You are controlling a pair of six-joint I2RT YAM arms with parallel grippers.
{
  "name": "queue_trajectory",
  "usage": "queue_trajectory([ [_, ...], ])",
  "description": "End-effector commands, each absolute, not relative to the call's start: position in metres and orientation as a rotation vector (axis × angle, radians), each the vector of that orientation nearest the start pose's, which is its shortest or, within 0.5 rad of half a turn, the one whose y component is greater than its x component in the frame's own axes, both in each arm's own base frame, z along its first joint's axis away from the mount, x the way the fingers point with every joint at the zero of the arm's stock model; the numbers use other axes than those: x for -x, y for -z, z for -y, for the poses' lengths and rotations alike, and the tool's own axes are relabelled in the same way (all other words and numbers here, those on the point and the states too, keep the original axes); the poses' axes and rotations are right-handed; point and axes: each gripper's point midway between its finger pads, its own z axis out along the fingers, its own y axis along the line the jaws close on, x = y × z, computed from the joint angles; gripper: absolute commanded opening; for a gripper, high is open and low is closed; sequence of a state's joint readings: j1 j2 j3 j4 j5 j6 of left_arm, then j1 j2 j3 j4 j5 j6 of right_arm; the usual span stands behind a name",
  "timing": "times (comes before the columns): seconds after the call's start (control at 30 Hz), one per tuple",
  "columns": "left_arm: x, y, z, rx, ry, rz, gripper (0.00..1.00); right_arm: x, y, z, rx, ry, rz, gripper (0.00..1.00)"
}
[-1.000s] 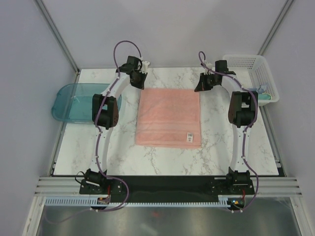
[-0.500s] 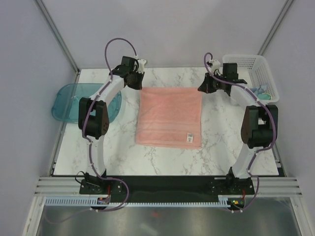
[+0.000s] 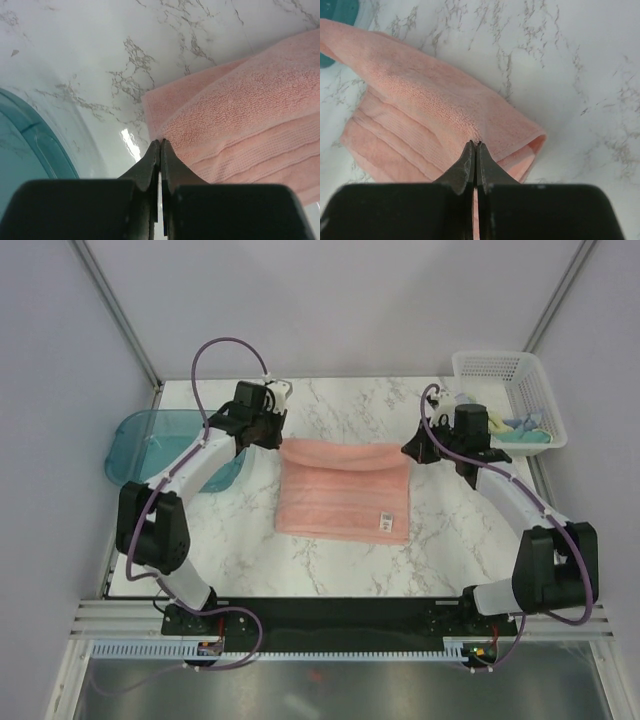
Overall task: Fold and stack the towels
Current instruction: Fold the towel
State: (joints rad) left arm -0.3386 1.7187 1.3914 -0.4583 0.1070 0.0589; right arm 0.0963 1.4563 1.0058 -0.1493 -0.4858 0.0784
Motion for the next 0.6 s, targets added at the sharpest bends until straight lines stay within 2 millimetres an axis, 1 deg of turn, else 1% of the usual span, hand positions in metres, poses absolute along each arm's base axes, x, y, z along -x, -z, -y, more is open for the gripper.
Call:
queue_trajectory([
  [0.0, -0.408, -0.164, 0.169, -0.466, 0.271, -2.256, 0.02, -0.371, -0.169, -0.128, 0.202, -0.626, -2.091, 0.00],
  [0.03, -0.394, -0.161, 0.171, -0.485, 0.277, -2.263, 0.02, -0.364, -0.168, -0.131, 0.199, -0.632, -2.093, 0.00],
  [0.07, -0.389, -0.161, 0.170, -0.440, 0.278, -2.270, 0.02, -0.358, -0.166, -0.131, 0.185, -0.628, -2.097, 0.00],
  [0.1, -0.384, -0.160, 0.169, -0.422, 0.264, -2.275, 0.02, -0.348, -0.166, -0.129, 0.165, -0.625, -2.094, 0.00],
  [0.13, -0.372, -0.161, 0.168, -0.423, 0.266, -2.270, 0.02, -0.342, -0.164, -0.129, 0.154, -0.618, -2.099, 0.00],
  [0.17, -0.367, -0.162, 0.168, -0.415, 0.266, -2.270, 0.02, -0.338, -0.165, -0.128, 0.133, -0.611, -2.094, 0.00],
  [0.2, -0.359, -0.154, 0.164, -0.400, 0.261, -2.289, 0.02, -0.331, -0.165, -0.126, 0.117, -0.605, -2.093, 0.00],
  [0.23, -0.355, -0.154, 0.163, -0.394, 0.260, -2.291, 0.02, -0.326, -0.163, -0.126, 0.088, -0.613, -2.106, 0.00],
  [0.27, -0.351, -0.158, 0.162, -0.387, 0.267, -2.280, 0.02, -0.323, -0.162, -0.126, 0.074, -0.616, -2.107, 0.00],
  [0.3, -0.344, -0.151, 0.161, -0.375, 0.273, -2.300, 0.02, -0.317, -0.158, -0.125, 0.050, -0.617, -2.116, 0.00],
  [0.37, -0.336, -0.144, 0.160, -0.364, 0.281, -2.324, 0.02, -0.308, -0.152, -0.129, 0.011, -0.656, -2.139, 0.00],
  [0.4, -0.327, -0.137, 0.159, -0.358, 0.291, -2.348, 0.02, -0.301, -0.143, -0.128, -0.014, -0.663, -2.163, 0.00],
  [0.43, -0.322, -0.133, 0.160, -0.360, 0.295, -2.358, 0.02, -0.296, -0.138, -0.129, -0.041, -0.677, -2.180, 0.00],
  [0.47, -0.318, -0.131, 0.160, -0.357, 0.297, -2.364, 0.02, -0.291, -0.134, -0.133, -0.085, -0.715, -2.193, 0.00],
  [0.5, -0.311, -0.126, 0.160, -0.349, 0.307, -2.374, 0.02, -0.282, -0.124, -0.136, -0.095, -0.738, -2.213, 0.00],
  [0.57, -0.302, -0.124, 0.163, -0.361, 0.321, -2.381, 0.02, -0.272, -0.116, -0.140, -0.109, -0.756, -2.232, 0.00],
])
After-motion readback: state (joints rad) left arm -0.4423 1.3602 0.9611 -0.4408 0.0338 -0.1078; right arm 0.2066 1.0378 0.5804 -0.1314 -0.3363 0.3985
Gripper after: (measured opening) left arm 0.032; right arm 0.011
